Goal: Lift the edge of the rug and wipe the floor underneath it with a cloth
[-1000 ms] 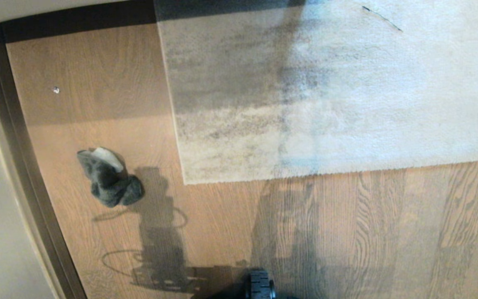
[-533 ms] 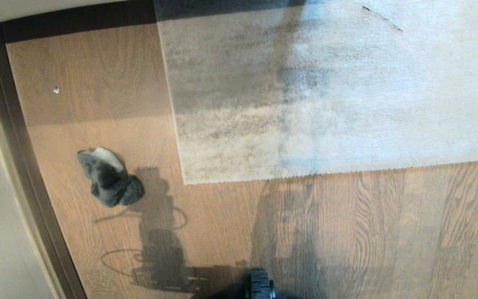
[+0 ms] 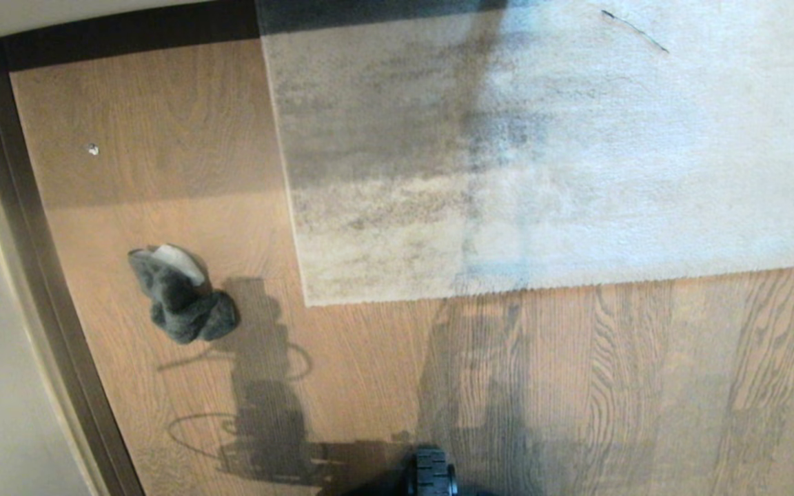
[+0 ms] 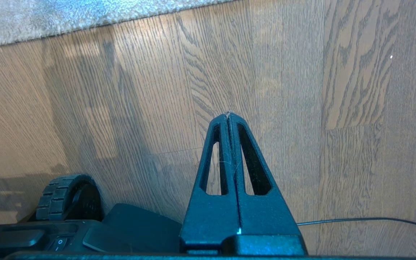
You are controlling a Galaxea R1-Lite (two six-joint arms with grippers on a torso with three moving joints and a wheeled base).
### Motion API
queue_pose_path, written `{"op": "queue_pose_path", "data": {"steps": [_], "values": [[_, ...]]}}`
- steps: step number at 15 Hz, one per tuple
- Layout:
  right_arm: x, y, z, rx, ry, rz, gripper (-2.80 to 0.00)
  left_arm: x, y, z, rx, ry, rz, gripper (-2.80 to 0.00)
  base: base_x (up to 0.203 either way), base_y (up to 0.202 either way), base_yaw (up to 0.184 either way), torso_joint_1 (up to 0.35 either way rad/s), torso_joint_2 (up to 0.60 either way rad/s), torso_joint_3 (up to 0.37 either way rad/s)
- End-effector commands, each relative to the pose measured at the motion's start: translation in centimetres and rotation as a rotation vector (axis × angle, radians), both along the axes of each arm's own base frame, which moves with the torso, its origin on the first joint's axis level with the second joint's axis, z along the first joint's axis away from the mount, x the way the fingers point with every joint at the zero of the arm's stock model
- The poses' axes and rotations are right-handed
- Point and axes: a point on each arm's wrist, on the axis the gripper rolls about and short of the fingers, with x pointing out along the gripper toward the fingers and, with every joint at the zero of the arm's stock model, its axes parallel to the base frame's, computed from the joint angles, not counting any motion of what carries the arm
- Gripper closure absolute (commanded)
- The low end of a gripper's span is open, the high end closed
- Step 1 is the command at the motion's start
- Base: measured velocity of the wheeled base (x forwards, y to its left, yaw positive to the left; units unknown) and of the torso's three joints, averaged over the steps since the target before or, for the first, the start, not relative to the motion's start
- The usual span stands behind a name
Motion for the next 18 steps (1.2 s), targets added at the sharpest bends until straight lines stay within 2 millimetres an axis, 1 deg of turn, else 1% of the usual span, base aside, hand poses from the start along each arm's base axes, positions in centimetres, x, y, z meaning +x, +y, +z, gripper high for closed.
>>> {"op": "queue_pose_path", "data": {"steps": [1, 18], "values": [[0.01, 0.00, 0.00, 0.000, 0.001, 0.001, 0.00, 0.00, 0.00, 0.00, 0.000, -0.001, 0.001, 0.00, 0.000, 0.000, 0.000, 0.000, 0.00, 0.000], [0.01, 0.00, 0.00, 0.000, 0.001, 0.000, 0.00, 0.00, 0.00, 0.00, -0.001, -0.001, 0.002, 0.00, 0.000, 0.000, 0.000, 0.000, 0.00, 0.000]]}}
